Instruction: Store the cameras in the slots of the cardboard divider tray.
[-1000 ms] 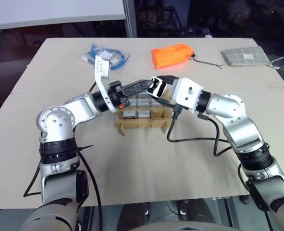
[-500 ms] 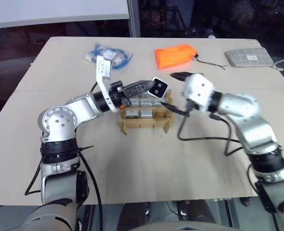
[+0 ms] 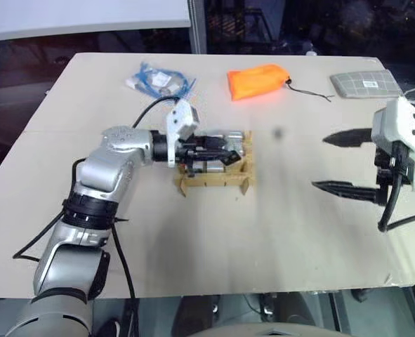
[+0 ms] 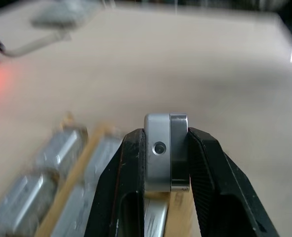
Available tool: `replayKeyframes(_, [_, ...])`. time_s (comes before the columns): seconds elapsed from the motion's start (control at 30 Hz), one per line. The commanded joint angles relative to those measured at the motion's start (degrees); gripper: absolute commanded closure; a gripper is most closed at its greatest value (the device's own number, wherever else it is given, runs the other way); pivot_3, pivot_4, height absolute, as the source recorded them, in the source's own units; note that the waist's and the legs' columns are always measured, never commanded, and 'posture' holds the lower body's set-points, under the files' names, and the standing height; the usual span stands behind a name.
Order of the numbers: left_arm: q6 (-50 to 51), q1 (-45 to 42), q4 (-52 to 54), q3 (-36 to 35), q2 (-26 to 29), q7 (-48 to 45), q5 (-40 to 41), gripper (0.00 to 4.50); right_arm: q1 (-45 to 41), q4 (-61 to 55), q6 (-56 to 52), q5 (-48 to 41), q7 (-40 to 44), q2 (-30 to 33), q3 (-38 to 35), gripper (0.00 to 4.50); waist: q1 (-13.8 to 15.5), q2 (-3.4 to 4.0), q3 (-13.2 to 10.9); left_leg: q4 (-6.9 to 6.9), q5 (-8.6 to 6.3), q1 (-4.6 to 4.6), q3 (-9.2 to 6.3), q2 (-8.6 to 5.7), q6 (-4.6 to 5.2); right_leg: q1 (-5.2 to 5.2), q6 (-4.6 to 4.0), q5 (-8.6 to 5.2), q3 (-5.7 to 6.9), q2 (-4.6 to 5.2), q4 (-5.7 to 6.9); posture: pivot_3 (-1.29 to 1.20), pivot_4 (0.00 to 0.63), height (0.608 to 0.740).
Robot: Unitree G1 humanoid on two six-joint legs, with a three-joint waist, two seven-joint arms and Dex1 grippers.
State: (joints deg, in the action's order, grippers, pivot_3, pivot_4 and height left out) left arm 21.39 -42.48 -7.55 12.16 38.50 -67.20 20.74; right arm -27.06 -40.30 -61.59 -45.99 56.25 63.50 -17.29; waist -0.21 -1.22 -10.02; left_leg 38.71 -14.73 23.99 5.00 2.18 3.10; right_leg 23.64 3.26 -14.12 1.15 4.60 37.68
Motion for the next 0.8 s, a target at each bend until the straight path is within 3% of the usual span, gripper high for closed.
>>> replayKeyframes(0.03, [-9.7,-4.6,-4.4,2.5,-0.2,-0.3,-8.3,3.84,-1.5,-2.4,-1.1,-4.7,-3.1,-0.9,-1.0,0.03,0.1,-0.01,0.0,0.01,0.0,0.01,-0.02,0.01,0.0,0.0,0.0,0.0,0.01,0.0,0.01,0.0,0.15,0.74])
replayKeyframes(0.23, [-12.2,-10.2,-11.0,2.4,-6.5,-2.8,-8.2,3.84,-2.4,-2.4,-0.5,-7.0,-6.3,-1.4,-0.1,0.03,0.8,0.0,0.0,0.19,-0.03,0.19,-0.13,0.02,0.06,0.04,0.02,0.0,0.12,0.01,0.02,0.0,0.15,0.74])
replayKeyframes(0.3, [-12.3,-11.1,-12.1,1.9,-7.9,-3.8,-8.0,3.84,-2.4,-2.4,-0.4,-7.7,-7.1,-1.1,-0.1,0.03,0.9,0.0,0.0,0.57,0.03,0.73,-0.45,0.05,-0.05,0.23,0.02,0.0,0.49,0.0,0.02,0.0,0.15,0.74])
replayKeyframes(0.43, [-10.9,-12.0,-12.9,1.3,-9.4,-5.5,-7.5,3.84,-1.7,-2.6,0.0,-8.7,-8.1,-0.5,-0.4,0.03,1.0,0.0,0.0,0.62,0.03,0.81,-0.55,0.0,-0.04,0.24,0.03,0.01,0.58,0.02,0.01,0.0,0.15,0.74])
replayKeyframes(0.8, [-13.6,-11.4,-16.2,4.1,-5.4,-11.8,-13.3,3.84,0.2,-3.3,1.3,-9.9,-10.9,0.5,-1.6,0.03,1.0,-0.01,0.0,0.64,0.02,0.79,-0.63,0.01,-0.03,0.2,0.03,0.0,0.64,0.02,0.04,0.0,0.15,0.74])
